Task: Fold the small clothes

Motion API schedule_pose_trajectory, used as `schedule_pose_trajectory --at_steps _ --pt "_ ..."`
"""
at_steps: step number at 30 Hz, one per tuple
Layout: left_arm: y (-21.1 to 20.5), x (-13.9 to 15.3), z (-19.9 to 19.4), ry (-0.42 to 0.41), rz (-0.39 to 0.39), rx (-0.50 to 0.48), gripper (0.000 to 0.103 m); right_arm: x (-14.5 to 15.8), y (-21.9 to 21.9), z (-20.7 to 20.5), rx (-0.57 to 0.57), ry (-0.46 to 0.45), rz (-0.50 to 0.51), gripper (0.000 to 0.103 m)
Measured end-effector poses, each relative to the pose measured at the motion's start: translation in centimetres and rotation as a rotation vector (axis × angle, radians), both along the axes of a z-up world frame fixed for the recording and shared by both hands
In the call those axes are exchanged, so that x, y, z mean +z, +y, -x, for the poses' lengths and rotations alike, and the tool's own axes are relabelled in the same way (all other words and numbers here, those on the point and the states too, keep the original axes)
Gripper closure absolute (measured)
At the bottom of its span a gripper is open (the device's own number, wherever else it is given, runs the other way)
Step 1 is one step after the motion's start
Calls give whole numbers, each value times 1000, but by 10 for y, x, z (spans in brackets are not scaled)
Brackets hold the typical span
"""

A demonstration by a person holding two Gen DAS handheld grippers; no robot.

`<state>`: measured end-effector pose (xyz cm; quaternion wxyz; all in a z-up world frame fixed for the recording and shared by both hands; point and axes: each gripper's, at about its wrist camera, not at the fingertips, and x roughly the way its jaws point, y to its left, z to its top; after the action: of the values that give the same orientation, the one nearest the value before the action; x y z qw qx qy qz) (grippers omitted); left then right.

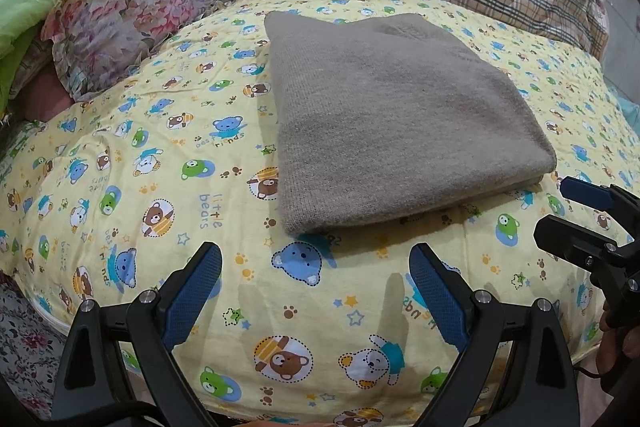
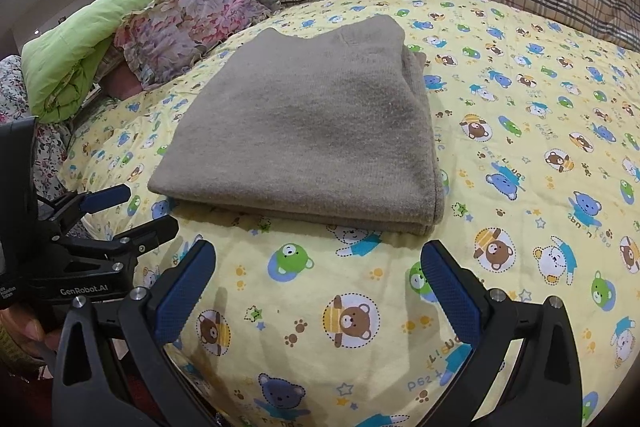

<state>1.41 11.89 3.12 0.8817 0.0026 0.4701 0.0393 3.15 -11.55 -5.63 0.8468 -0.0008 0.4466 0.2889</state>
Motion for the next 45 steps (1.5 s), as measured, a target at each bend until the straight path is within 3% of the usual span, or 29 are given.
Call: schedule_pose_trajectory --at_steps 45 --pt "-7 6 1 0 13 -29 8 1 1 0 -3 10 -4 1"
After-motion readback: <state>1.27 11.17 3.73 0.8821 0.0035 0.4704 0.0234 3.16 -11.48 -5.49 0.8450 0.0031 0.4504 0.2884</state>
